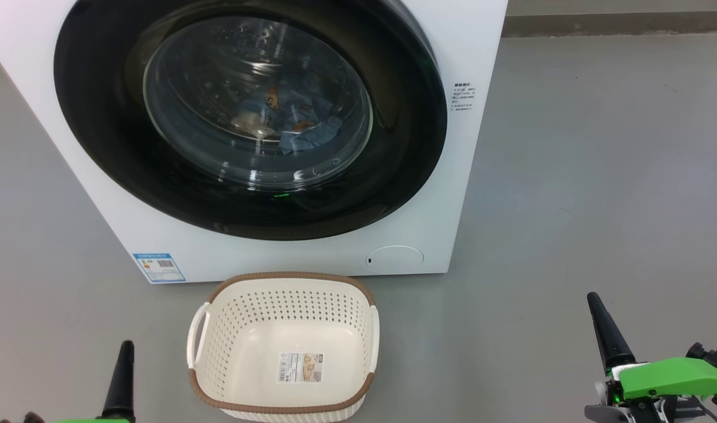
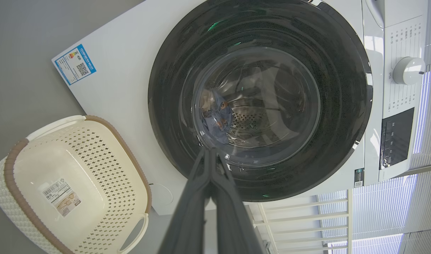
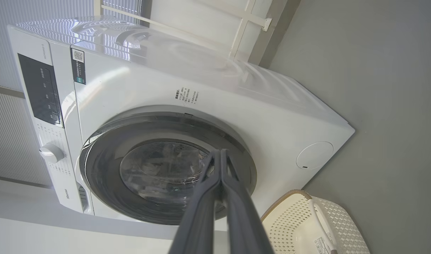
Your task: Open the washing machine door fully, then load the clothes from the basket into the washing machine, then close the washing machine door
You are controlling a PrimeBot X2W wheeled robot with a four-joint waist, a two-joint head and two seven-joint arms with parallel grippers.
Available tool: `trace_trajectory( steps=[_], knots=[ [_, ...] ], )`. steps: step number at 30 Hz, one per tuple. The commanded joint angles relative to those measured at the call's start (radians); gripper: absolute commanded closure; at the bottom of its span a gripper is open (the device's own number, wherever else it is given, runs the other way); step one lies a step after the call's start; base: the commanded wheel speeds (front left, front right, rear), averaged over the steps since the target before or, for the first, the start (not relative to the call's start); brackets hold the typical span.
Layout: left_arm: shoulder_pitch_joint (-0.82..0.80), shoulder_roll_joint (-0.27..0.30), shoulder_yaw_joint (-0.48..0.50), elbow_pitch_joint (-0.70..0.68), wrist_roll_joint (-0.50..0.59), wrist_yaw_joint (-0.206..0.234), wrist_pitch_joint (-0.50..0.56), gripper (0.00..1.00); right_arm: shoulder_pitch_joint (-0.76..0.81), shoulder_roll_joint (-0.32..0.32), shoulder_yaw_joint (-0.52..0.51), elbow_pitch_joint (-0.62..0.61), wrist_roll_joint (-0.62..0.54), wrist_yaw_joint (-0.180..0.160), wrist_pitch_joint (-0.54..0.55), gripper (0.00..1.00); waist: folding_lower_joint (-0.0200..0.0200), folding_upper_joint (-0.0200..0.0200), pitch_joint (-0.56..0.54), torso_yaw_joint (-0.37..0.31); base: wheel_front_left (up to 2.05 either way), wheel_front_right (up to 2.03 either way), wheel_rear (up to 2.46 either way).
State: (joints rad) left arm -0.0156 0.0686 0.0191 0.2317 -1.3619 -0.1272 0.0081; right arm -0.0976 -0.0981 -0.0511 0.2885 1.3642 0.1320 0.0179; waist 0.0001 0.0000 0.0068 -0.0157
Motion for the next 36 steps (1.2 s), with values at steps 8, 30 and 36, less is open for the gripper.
trace_trajectory(
  steps=[8, 30, 36],
  knots=[
    [-0.068, 0.012, 0.041, -0.006, -0.103, -0.003, 0.03, 1.0, -0.016, 0.009, -0.013, -0.034, 0.098, -0.001, 0.033, 1.0, 0.0, 0.0, -0.002, 0.005, 0.0, 0.0, 0.0],
    [-0.096, 0.004, 0.065, 0.017, -0.272, -0.003, 0.081, 1.0, -0.015, 0.039, -0.051, -0.04, 0.254, -0.001, 0.086, 1.0, 0.0, 0.0, -0.006, 0.016, 0.0, 0.0, 0.0],
    [-0.096, 0.003, 0.066, 0.017, -0.271, -0.003, 0.082, 1.0, -0.015, 0.039, -0.052, -0.04, 0.254, -0.001, 0.086, 1.0, 0.0, 0.0, -0.006, 0.016, 0.0, 0.0, 0.0]
  ],
)
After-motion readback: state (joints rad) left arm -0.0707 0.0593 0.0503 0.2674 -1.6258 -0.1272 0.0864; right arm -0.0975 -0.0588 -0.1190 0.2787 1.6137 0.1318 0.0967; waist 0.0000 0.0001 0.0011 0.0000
